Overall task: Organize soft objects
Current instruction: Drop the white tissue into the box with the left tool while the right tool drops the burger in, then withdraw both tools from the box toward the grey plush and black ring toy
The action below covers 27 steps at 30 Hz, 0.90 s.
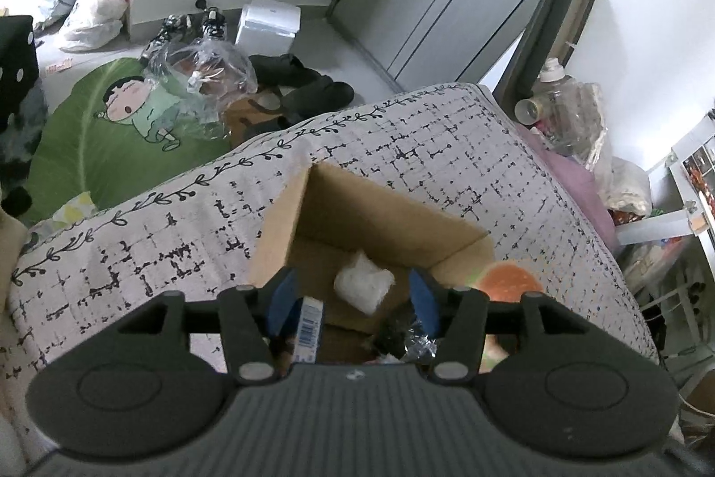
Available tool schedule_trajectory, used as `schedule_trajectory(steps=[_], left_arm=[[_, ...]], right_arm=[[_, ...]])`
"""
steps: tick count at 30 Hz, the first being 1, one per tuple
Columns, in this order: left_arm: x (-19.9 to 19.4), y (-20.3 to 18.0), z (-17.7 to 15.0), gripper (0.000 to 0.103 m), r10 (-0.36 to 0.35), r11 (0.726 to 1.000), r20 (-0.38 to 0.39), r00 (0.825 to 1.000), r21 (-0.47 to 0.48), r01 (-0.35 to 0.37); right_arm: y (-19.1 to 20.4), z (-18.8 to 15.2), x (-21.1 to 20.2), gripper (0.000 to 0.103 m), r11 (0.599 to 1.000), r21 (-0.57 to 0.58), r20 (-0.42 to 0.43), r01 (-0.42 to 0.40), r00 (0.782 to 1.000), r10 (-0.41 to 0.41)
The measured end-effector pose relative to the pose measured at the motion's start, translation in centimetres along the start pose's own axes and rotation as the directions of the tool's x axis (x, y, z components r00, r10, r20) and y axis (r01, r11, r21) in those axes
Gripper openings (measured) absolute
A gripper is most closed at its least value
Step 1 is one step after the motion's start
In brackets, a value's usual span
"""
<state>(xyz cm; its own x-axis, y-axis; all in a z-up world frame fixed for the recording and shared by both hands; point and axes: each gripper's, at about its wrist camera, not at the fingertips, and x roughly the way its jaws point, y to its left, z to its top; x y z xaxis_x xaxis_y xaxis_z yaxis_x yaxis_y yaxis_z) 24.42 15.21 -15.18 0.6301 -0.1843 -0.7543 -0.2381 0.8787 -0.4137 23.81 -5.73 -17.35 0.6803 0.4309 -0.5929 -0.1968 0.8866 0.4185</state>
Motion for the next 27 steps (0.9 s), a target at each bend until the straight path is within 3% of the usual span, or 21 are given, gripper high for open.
schedule_trajectory(steps=[3,6,9,17,27], left_arm=[[-0.3,0.0,0.1,0.058,0.01,1.0,0.015,1.0,0.009,-0.01],[-0.5,0.2,0.3,0.06,0.024,1.0,0.014,1.0,0.017,-0.024],[-0.7,0.1,0.3,0.06,0.043,0.999,0.011,0.999,0.015,-0.043],[-2.2,-1.1,-0.4,0.071,0.066,0.997,0.025,0.997,0.044,-0.067],[-4.6,-3.7,-1.4,0.081,0.064,0.993,0.05,0.997,0.091,-0.069]], right_arm=[[0.4,-0.3,0.7,0.02,1.0,-0.002,-0.02,-0.025,0.999,0.025],[1.0,-0.6,1.1,0.032,0.998,-0.005,-0.012,-0.064,0.998,0.064],[1.5,-0.6,1.0,0.047,0.999,-0.019,-0.012,-0.037,0.999,0.036],[0.4,0.1,-1.9,0.05,1.0,-0.017,0.033,0.016,0.999,-0.016],[-1.8,0.9,-5.7,0.063,0.998,-0.009,0.069,0.064,0.996,-0.063]])
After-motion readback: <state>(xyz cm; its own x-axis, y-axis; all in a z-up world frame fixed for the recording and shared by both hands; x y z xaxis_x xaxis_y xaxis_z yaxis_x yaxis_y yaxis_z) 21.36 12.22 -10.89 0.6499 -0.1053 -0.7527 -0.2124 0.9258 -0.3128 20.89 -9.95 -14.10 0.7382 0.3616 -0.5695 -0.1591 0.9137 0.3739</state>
